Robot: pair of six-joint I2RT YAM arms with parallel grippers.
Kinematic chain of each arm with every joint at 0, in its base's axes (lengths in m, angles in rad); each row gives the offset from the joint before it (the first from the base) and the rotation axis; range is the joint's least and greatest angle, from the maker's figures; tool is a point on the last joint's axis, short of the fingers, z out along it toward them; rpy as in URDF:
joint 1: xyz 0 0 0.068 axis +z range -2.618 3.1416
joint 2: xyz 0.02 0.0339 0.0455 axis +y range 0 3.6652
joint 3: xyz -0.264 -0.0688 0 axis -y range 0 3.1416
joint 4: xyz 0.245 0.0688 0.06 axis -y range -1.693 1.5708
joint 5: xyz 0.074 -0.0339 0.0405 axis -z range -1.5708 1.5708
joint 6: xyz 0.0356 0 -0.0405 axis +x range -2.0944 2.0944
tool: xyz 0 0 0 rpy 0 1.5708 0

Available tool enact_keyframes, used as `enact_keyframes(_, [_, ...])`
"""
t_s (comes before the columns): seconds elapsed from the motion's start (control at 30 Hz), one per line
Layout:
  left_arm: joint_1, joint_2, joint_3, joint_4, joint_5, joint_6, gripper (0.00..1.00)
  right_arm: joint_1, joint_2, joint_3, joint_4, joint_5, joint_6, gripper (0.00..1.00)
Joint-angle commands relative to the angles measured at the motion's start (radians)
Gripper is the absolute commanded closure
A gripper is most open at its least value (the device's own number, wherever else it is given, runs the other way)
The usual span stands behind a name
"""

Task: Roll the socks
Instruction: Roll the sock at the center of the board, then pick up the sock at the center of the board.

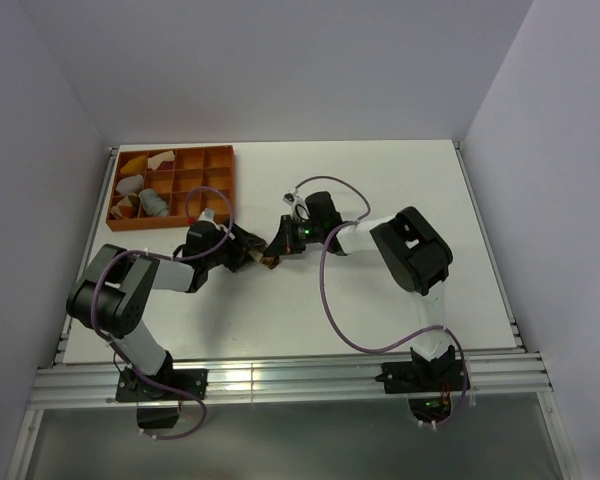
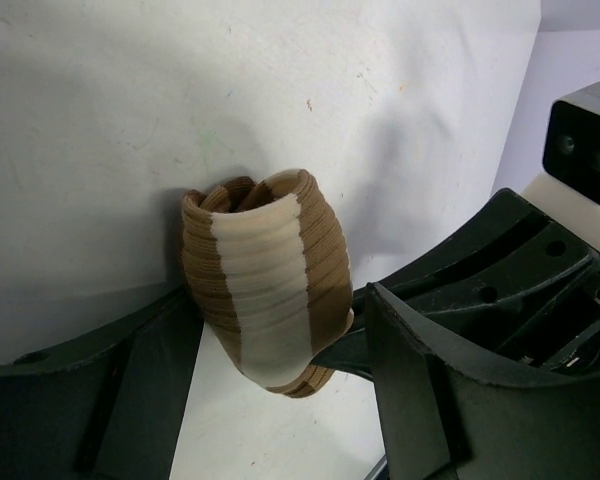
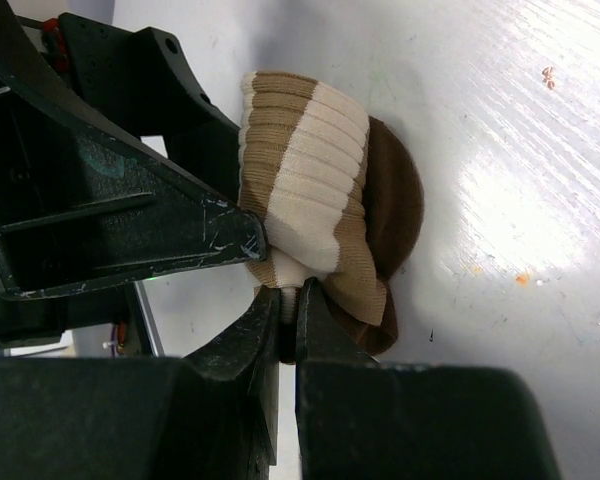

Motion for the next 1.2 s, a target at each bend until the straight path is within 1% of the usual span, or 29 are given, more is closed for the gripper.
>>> enact_keyframes(0.0, [-0.009,0.047,-0.027,0.002,0.002,-0.002,0.30,0.001,0.025,-0.029,0.011,-0.026,0.028,1.00])
enact_keyframes(0.13, [-0.014,0.062,-0.028,-0.017,-0.007,0.002,0.29,-0.009,0.041,-0.047,0.091,-0.068,0.084,1.00])
enact_keyframes(0.27, [-0.014,0.058,-0.022,-0.079,-0.062,-0.001,0.27,-0.015,0.047,-0.052,0.108,-0.085,0.106,1.00])
enact_keyframes(0.4, [-0.025,0.047,0.014,-0.237,-0.131,0.005,0.24,-0.016,0.048,-0.055,0.116,-0.089,0.112,1.00])
enact_keyframes(0.5, [-0.048,0.049,0.067,-0.314,-0.177,0.022,0.24,-0.016,0.051,-0.058,0.134,-0.098,0.121,1.00])
enact_keyframes(0.53, [-0.054,0.053,0.097,-0.366,-0.190,0.028,0.24,-0.016,0.051,-0.058,0.143,-0.100,0.126,1.00])
enact_keyframes(0.63, [-0.078,0.067,0.143,-0.457,-0.231,0.019,0.25,-0.016,0.054,-0.058,0.145,-0.102,0.121,1.00])
enact_keyframes(0.77, [-0.085,0.090,0.189,-0.547,-0.254,0.021,0.28,-0.016,0.059,-0.060,0.146,-0.108,0.117,1.00])
enact_keyframes(0.9, [-0.095,0.128,0.235,-0.602,-0.239,0.048,0.33,-0.016,0.067,-0.058,0.162,-0.114,0.126,1.00])
enact_keyframes(1.07, [-0.129,0.154,0.252,-0.595,-0.219,0.050,0.37,-0.016,0.085,-0.061,0.220,-0.128,0.169,1.00])
enact_keyframes(1.13, [-0.138,0.150,0.246,-0.589,-0.216,0.045,0.38,-0.016,0.091,-0.060,0.228,-0.129,0.175,1.00])
enact_keyframes(1.17, [-0.138,0.147,0.243,-0.592,-0.216,0.044,0.36,-0.016,0.093,-0.063,0.232,-0.128,0.177,1.00])
